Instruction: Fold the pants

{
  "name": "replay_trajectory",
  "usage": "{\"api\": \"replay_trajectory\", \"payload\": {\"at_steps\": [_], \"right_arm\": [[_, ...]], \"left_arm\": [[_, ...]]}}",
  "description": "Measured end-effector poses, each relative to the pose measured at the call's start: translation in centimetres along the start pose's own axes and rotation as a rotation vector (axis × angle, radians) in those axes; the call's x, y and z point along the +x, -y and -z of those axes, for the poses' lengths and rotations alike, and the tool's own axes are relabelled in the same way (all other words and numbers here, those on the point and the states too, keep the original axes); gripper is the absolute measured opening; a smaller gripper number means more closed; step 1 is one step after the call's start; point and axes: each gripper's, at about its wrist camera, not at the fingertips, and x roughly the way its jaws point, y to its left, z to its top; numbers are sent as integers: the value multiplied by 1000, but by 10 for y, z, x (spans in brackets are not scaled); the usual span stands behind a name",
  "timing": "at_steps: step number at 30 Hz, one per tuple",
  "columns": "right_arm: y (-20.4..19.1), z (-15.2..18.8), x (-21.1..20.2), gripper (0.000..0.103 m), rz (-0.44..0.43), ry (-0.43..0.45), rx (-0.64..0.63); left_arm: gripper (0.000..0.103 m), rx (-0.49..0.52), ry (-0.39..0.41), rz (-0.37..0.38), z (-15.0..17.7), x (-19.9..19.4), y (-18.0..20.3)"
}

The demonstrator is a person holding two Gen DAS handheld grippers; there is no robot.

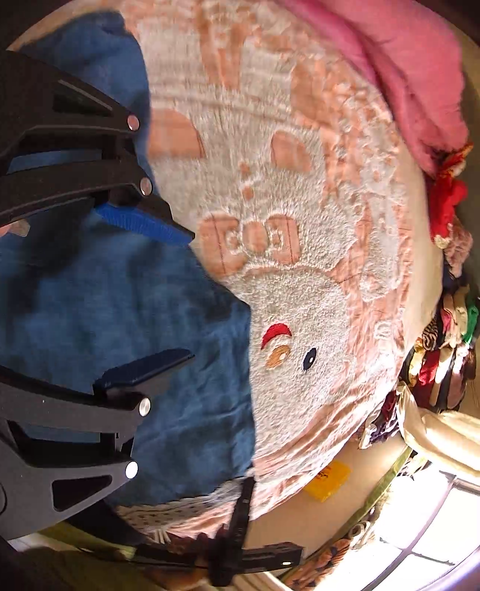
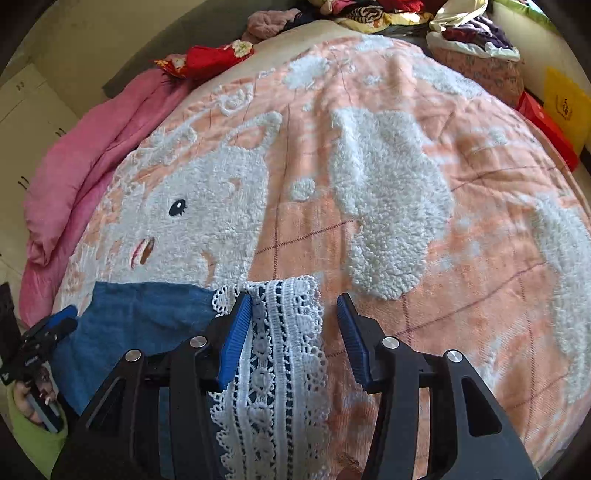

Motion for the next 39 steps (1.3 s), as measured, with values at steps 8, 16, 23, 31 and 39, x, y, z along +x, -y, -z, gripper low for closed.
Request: {"api": "replay_trajectory", "payload": {"at_steps": [8, 16, 23, 31, 39], "right_arm": [[-4, 6, 6, 25, -83, -3, -33], [-23, -1, -21, 16, -97, 108, -129], [-22, -35, -21, 16, -58, 141, -153], [-10, -33, 23, 25, 51, 52, -173], [0, -18, -28, 50, 100, 143, -132]], "left_arm": [[51, -75, -56, 21, -11, 45, 1], [5, -8, -6, 22, -19, 28, 20], [5, -10, 20, -16, -44, 40, 23], [10, -1, 11, -61, -30, 70, 19], [32, -24, 40, -44, -17, 28, 4]]}}
